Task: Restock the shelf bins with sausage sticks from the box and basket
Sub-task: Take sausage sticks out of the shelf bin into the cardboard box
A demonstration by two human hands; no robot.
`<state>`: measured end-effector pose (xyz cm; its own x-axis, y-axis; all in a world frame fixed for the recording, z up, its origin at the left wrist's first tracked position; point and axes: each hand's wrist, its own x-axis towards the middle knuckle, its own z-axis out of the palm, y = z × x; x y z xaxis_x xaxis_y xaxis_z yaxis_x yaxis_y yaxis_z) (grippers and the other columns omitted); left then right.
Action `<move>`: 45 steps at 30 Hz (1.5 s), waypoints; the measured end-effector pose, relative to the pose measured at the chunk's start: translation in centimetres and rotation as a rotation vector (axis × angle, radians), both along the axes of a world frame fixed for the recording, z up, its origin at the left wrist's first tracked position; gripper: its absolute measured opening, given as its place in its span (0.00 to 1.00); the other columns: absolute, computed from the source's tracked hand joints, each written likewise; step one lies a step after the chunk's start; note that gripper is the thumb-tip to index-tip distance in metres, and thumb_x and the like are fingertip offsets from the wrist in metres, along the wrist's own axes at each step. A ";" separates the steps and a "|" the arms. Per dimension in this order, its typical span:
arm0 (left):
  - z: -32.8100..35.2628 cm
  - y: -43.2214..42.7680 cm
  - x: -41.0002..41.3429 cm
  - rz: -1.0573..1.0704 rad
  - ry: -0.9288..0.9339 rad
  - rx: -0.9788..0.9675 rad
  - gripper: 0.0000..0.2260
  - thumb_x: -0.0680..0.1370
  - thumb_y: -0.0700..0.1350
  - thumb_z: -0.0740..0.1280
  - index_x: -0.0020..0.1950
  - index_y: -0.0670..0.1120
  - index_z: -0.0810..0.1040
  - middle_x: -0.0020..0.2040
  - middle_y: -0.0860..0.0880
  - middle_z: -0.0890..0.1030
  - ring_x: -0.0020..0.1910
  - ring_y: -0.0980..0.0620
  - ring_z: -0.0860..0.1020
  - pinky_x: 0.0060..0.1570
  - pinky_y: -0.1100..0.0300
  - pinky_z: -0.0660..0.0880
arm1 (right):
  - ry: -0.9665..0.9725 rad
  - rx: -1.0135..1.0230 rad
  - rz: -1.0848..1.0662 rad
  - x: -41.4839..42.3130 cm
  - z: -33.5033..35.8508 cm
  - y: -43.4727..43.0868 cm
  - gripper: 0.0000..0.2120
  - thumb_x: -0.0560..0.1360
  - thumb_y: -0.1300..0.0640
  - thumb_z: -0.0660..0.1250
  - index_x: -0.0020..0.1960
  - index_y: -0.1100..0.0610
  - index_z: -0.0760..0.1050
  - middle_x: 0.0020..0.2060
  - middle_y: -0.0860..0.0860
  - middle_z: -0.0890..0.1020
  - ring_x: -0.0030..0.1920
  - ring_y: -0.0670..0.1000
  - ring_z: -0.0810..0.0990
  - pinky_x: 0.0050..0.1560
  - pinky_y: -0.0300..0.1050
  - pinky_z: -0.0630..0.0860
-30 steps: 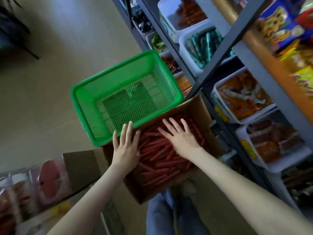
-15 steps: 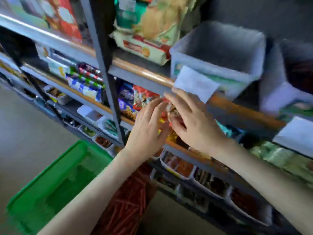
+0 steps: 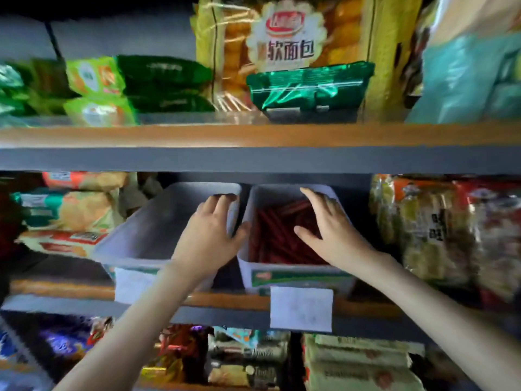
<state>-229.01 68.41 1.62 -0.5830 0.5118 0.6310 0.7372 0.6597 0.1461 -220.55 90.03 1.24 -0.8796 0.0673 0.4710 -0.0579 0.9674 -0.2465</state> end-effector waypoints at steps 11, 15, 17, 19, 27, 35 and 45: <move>-1.4 0.5 -4.4 0.042 -0.380 -0.303 0.33 0.75 0.66 0.56 0.76 0.57 0.49 0.77 0.49 0.52 0.74 0.45 0.55 0.69 0.50 0.57 | -0.453 0.308 0.061 -3.3 -1.4 -1.1 0.40 0.78 0.49 0.63 0.76 0.44 0.36 0.76 0.48 0.37 0.75 0.52 0.36 0.74 0.60 0.42; -1.7 0.3 -4.2 0.067 -0.405 -0.254 0.33 0.75 0.68 0.52 0.76 0.54 0.51 0.76 0.47 0.55 0.73 0.42 0.59 0.67 0.49 0.61 | -0.438 0.411 0.112 -4.1 -1.8 -2.1 0.31 0.83 0.51 0.54 0.71 0.38 0.33 0.75 0.43 0.41 0.50 0.26 0.18 0.49 0.30 0.14; -1.7 0.2 -4.3 0.063 -0.380 -0.255 0.33 0.75 0.68 0.50 0.75 0.54 0.51 0.76 0.46 0.55 0.72 0.41 0.60 0.66 0.49 0.62 | -0.454 0.427 0.073 -4.3 -2.2 -2.2 0.33 0.82 0.50 0.55 0.70 0.38 0.32 0.75 0.43 0.42 0.58 0.29 0.20 0.57 0.35 0.17; -1.7 0.1 -4.2 0.055 -0.360 -0.254 0.32 0.75 0.68 0.50 0.74 0.53 0.53 0.75 0.45 0.58 0.71 0.41 0.62 0.64 0.49 0.63 | -0.446 0.449 0.022 -5.1 -3.2 -1.7 0.35 0.79 0.47 0.59 0.76 0.42 0.40 0.77 0.47 0.44 0.74 0.46 0.35 0.73 0.53 0.33; -1.5 -0.2 -4.2 0.008 -0.323 -0.278 0.30 0.76 0.67 0.48 0.72 0.51 0.58 0.72 0.45 0.62 0.68 0.42 0.66 0.61 0.51 0.66 | -0.935 0.270 -0.411 -8.7 -3.0 0.4 0.53 0.69 0.37 0.69 0.75 0.45 0.33 0.77 0.53 0.41 0.76 0.59 0.48 0.72 0.58 0.53; -1.6 0.0 -4.2 0.008 -0.322 -0.296 0.29 0.76 0.67 0.47 0.70 0.51 0.60 0.68 0.46 0.66 0.65 0.42 0.68 0.58 0.52 0.67 | -0.826 0.319 -0.452 -9.3 -3.4 -0.2 0.54 0.69 0.49 0.73 0.75 0.46 0.33 0.76 0.59 0.48 0.72 0.63 0.57 0.68 0.56 0.61; -1.6 0.1 -4.1 0.012 -0.346 -0.316 0.29 0.76 0.67 0.48 0.70 0.51 0.61 0.68 0.46 0.65 0.66 0.42 0.68 0.58 0.52 0.68 | -0.590 0.277 -0.620 -9.8 -2.8 -0.2 0.33 0.71 0.56 0.70 0.70 0.62 0.58 0.55 0.56 0.76 0.54 0.56 0.78 0.43 0.45 0.73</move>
